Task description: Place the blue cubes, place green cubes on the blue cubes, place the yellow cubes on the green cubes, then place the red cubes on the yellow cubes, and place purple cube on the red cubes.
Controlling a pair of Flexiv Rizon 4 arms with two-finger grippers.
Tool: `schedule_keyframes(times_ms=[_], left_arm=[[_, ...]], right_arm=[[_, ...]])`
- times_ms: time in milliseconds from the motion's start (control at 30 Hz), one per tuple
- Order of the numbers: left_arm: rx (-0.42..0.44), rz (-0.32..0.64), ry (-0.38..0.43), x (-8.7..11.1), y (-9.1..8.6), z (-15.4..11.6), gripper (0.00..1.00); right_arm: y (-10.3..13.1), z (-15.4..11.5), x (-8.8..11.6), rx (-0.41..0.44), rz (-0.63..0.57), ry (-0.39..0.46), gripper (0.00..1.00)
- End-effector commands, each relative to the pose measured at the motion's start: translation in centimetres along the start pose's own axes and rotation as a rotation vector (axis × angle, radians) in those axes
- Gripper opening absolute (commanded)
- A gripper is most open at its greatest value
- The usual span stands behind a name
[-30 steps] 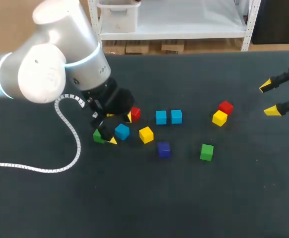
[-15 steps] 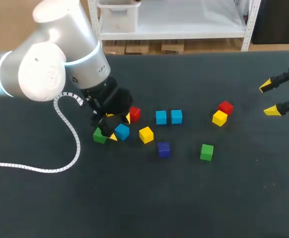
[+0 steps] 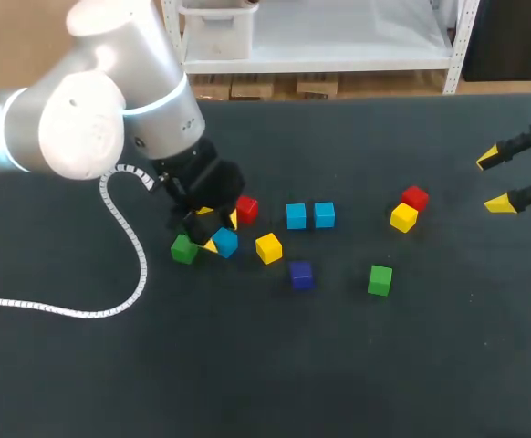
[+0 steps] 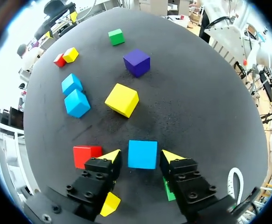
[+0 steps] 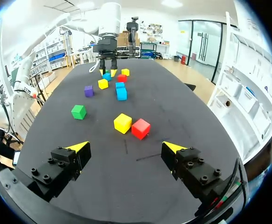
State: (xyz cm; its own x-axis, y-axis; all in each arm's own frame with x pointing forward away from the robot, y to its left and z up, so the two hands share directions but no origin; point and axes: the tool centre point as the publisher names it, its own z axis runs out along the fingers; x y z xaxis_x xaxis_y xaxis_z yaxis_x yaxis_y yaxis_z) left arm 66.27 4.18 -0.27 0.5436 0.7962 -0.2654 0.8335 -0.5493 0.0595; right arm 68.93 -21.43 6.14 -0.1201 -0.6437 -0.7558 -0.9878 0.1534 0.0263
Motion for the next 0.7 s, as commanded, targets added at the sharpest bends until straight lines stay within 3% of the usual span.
schedule_keyframes(times_ms=[33, 167, 267, 500, 700], left_arm=[[0.010, 0.006, -0.001, 0.0, 0.3, 0.3, 0.45], [0.014, 0.004, -0.001, 0.0, 0.3, 0.3, 0.30], [0.019, -0.008, 0.000, -0.1, 0.1, 0.2, 0.02], [-0.004, -0.130, -0.038, -1.7, -0.6, -2.1, 0.00], [-0.033, -0.263, -0.077, -3.3, 0.3, -3.7, 0.00]], right_arm=[[-0.1, 0.1, 0.0, 0.000, -0.001, -0.001, 1.00], [-0.1, 0.1, 0.0, 0.000, -0.001, -0.001, 1.00], [-0.1, 0.1, 0.0, 0.000, -0.001, -0.001, 1.00], [-0.1, 0.1, 0.0, 0.000, -0.001, -0.001, 1.00], [-0.1, 0.1, 0.0, 0.000, -0.001, -0.001, 1.00]])
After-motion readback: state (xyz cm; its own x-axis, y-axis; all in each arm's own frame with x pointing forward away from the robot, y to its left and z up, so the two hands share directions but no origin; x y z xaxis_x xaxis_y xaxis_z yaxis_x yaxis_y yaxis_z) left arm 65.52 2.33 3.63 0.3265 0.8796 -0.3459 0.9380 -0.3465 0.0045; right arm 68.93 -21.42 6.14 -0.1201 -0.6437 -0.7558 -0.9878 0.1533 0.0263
